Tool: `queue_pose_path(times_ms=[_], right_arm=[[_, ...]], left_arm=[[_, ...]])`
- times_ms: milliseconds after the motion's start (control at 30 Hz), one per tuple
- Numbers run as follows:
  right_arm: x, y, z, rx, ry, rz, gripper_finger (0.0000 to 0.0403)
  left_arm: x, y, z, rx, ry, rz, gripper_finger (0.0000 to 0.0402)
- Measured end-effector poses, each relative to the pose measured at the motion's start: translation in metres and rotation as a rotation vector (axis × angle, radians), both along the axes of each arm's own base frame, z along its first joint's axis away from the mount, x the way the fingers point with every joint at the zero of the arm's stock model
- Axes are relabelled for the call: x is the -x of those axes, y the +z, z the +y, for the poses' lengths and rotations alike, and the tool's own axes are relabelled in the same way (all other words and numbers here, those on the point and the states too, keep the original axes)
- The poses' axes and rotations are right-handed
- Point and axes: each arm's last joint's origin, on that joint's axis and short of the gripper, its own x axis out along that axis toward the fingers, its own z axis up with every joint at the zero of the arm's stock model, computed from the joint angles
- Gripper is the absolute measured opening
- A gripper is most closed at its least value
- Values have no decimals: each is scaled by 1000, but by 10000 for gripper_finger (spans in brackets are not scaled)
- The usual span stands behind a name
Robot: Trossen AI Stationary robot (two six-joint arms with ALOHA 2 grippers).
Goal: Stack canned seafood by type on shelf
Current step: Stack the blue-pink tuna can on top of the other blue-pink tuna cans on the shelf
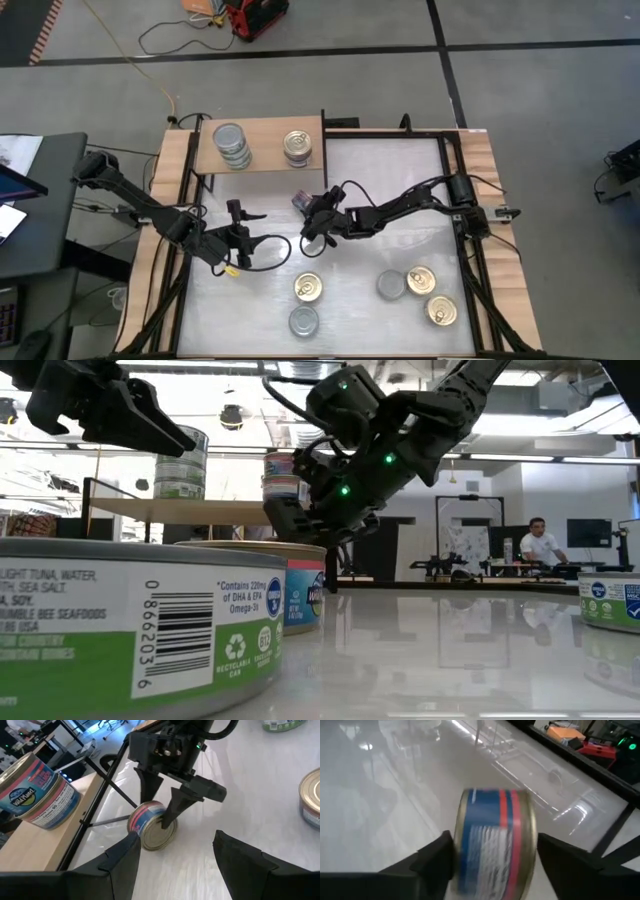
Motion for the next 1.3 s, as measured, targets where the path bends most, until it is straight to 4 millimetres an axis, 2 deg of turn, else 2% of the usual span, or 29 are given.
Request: queue_pose_path(times_ms=[167, 333, 433, 533, 667, 800, 900, 1000, 1167, 1300], right_arm=[[1, -2, 0, 3, 20, 25, 225], [1, -2, 5, 53, 82, 79, 219], [3, 6, 16, 131, 167, 144, 219], [8, 29, 36, 236, 276, 169, 223], [20, 76, 60, 391, 392, 137, 229], [34, 114, 68, 593, 364, 169, 222], [43, 141, 62, 712, 335, 183, 225], [46, 158, 49, 765, 298, 171, 230], [47, 171, 21, 874, 249, 246, 225], [44, 170, -6, 952, 267, 342, 228]], left_arm=[[0, -1, 0, -4, 1, 7, 240], [1, -2, 1, 10, 10, 9, 240], [3, 0, 1, 39, -7, 7, 240], [8, 9, 3, 109, -75, -21, 240], [18, 24, 7, 177, -162, -107, 240], [27, 27, 8, 298, -382, -297, 240], [32, 17, 10, 381, -530, -432, 240], [36, 8, 14, 437, -544, -494, 240], [46, 2, 18, 465, -640, -518, 240], [55, 2, 20, 416, -731, -550, 240]])
